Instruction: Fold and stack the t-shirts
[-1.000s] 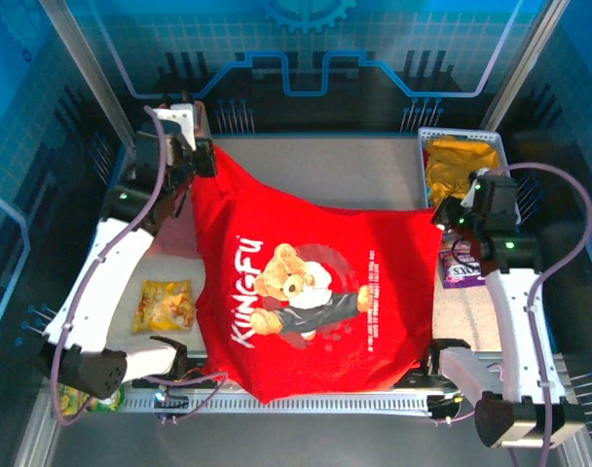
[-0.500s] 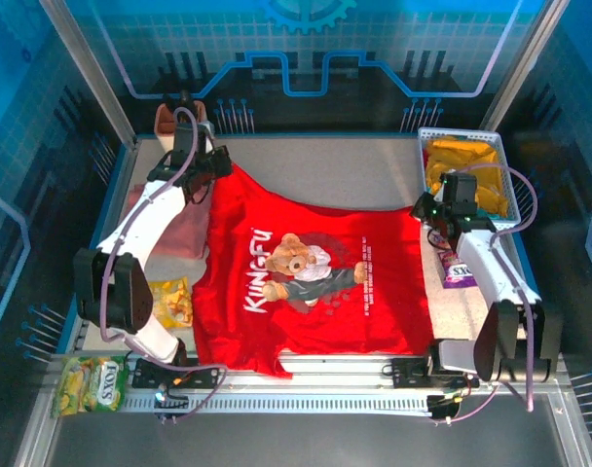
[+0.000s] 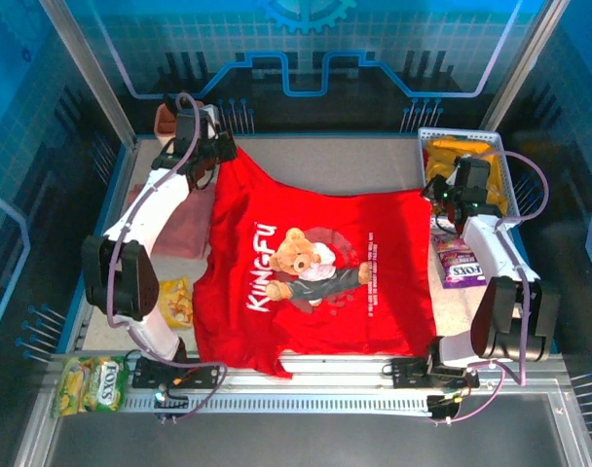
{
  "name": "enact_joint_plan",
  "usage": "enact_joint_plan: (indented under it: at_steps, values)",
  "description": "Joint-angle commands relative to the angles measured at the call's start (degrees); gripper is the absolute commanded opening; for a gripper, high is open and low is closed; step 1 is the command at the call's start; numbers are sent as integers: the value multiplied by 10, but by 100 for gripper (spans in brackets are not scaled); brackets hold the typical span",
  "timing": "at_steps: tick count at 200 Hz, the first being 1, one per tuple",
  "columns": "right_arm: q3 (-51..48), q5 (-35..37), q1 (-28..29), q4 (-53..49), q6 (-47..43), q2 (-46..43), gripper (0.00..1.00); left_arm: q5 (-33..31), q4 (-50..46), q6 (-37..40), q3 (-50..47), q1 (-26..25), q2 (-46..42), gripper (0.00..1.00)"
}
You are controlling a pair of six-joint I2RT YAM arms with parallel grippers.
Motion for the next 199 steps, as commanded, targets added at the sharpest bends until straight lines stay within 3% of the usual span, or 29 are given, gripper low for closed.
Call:
enact_joint_plan:
  at_steps: [1,38,106,199]
  values:
    - [24,-29,-8,27,15,16,0,8,19,-5,27,9,4,0]
    - [3,-25,-11,-12,15,-9,0,37,-14,-10,9,9,-18,0]
    - [-42,-17,-15,-166,-8,-54,0,17,-61,-75,-193,9,-167,0]
    - [-111,-39,-41,-227,-11,-86,0,30,-217,-156,-299,9,-321,0]
